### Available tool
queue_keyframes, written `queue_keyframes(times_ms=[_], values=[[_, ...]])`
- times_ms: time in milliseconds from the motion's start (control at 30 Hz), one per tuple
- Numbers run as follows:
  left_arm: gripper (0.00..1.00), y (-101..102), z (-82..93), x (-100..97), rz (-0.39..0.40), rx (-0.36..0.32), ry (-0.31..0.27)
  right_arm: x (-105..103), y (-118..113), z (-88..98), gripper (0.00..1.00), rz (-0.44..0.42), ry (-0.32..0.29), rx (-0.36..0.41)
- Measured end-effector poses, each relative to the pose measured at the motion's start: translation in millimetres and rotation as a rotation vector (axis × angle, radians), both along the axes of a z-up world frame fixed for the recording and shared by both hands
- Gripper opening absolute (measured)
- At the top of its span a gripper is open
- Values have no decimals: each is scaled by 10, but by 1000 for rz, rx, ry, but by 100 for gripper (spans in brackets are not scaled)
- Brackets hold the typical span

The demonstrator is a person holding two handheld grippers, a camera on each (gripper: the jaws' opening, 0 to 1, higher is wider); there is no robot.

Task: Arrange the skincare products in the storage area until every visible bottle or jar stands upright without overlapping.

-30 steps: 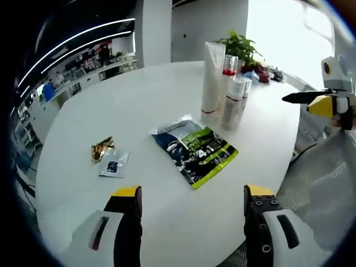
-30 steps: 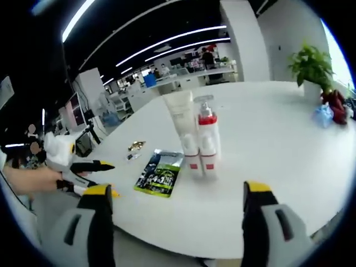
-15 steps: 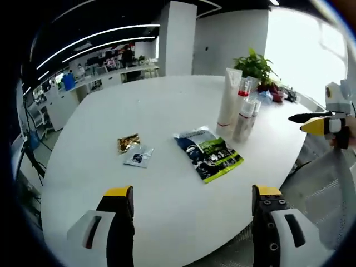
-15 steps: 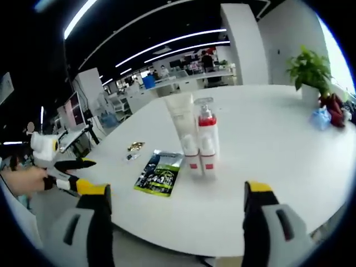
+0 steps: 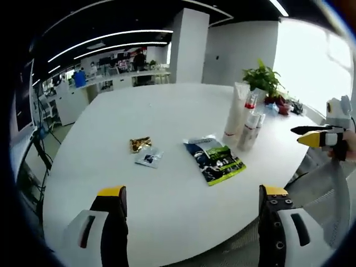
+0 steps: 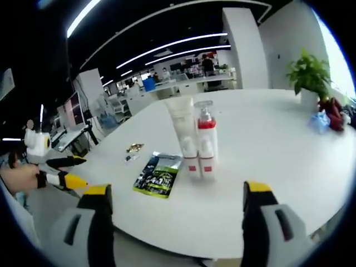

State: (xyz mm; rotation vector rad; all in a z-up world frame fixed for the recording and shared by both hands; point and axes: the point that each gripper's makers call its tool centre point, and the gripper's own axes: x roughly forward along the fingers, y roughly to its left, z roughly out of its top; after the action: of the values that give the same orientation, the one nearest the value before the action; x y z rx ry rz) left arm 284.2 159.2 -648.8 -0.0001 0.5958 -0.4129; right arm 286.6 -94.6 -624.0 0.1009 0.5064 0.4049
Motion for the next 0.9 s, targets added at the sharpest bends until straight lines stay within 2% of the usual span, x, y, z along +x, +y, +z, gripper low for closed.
queue_keyframes(times_ms=[500,633,900], values=[[96,1,-110,18,-18,45,55,19,-2,-39,97,7,11,8],[95,18,-198,72,-29,63,83,30,-12,-41,97,2,9,5],[95,66,-260,279,-43,89,101,46,-25,-54,95,-5,16,3]])
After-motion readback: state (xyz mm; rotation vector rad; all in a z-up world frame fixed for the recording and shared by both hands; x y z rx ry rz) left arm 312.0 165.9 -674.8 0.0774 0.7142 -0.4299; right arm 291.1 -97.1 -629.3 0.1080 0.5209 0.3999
